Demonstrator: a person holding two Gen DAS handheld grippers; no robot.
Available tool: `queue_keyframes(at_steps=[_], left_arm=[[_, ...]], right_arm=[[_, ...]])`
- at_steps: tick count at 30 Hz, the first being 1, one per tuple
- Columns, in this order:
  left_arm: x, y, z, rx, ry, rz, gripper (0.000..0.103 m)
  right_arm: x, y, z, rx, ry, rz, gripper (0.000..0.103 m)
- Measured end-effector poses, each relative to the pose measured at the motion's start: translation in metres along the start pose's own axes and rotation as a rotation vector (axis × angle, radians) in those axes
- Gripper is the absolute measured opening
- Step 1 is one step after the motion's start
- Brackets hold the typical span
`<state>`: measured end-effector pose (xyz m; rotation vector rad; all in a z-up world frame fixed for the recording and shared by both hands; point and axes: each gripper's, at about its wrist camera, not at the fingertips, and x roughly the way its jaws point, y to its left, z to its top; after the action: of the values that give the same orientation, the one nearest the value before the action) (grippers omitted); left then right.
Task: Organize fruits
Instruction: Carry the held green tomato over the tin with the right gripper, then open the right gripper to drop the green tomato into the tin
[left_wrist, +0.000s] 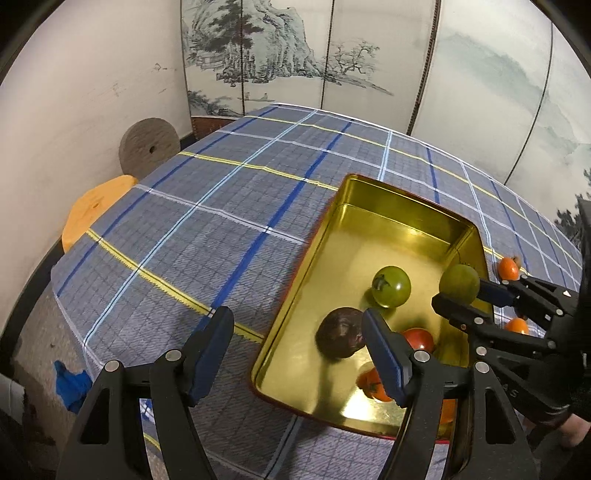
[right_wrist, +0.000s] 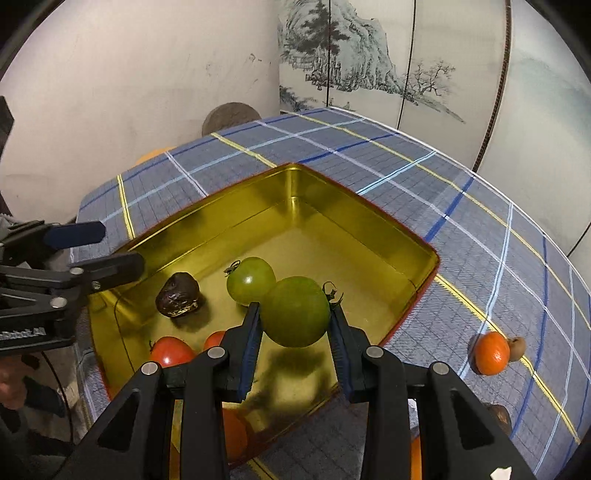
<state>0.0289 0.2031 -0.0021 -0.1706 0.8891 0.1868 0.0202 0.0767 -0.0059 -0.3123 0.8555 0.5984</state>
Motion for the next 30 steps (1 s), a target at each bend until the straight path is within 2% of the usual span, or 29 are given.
queue_keyframes(at_steps=[15, 30], left_arm=[[-0.006, 0.013, -0.001, -0.041, 0.005, -0.006, 0.072], [-0.005, 0.012, -0.001, -0.041, 0.005, -0.010, 0.072]], right_arm=[[0.019, 0.008, 0.001, -0.034, 0.026, -0.011, 0.033], [0.023, 0.017, 0.000, -0.059, 0.056, -0.005, 0.034]])
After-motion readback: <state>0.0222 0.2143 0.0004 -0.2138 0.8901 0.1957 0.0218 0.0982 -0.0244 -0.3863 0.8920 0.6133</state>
